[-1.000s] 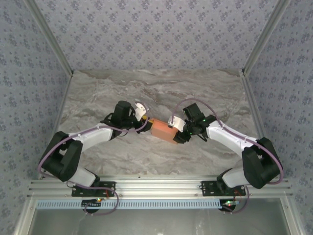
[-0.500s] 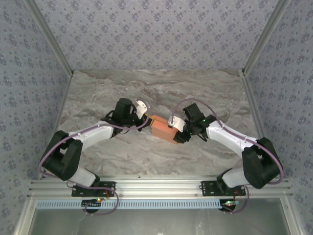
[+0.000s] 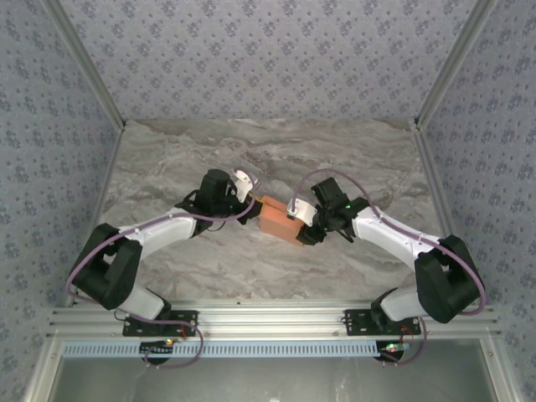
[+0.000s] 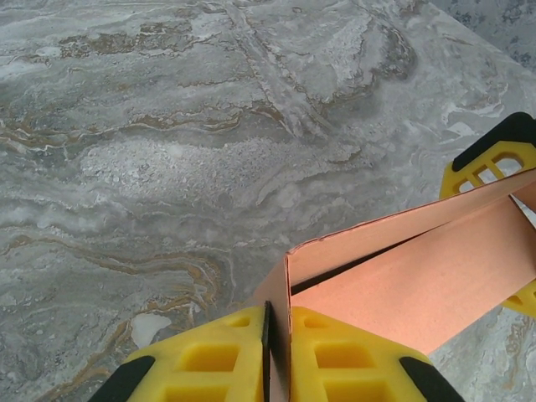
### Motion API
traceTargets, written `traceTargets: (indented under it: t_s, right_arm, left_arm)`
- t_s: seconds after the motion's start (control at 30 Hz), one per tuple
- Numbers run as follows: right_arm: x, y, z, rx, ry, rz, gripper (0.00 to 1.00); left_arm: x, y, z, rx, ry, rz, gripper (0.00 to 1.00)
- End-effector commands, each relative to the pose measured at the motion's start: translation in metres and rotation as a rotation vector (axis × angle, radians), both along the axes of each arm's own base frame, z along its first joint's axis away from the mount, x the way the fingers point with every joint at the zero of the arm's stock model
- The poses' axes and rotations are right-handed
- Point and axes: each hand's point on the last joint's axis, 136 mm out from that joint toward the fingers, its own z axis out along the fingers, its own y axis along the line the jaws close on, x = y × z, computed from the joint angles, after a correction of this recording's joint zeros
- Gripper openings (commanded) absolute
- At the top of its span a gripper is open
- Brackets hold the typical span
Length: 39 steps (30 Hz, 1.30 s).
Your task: Fold the paper box
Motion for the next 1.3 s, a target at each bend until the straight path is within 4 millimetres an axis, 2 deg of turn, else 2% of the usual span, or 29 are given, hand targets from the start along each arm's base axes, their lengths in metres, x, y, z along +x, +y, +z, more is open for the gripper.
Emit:
traceTargets:
  t_s: [0.0,0.23,0.57,0.83,0.97,1.27]
  right_arm:
    - [0.001,-0.003,-0.009,-0.066,-0.002,-0.013,0.46]
    - [0.003,-0.001,-0.011,-0.082,0.0,-0.026,0.47]
    - [0.002,0.001,-0.013,-0.081,0.011,-0.022,0.47]
    - [0.001,0.002,-0.015,-0.073,0.023,-0.018,0.47]
    - [0.0,0.004,-0.013,-0.06,0.029,-0.015,0.47]
    - [0.0,0.002,-0.015,-0.056,0.04,-0.026,0.48]
  left_arm:
    - [-0.002,-0.012,0.023,-0.073,0.012,0.023,0.13]
    - [-0.006,-0.017,0.026,-0.083,0.053,0.091,0.13]
    - [-0.002,-0.003,0.003,0.02,0.012,0.129,0.13]
    - [-0.008,-0.008,-0.005,-0.063,0.093,0.147,0.11]
    - [-0.01,-0.001,-0.018,-0.028,0.096,0.172,0.1]
    - [-0.014,0.011,-0.032,0.049,0.056,0.163,0.08]
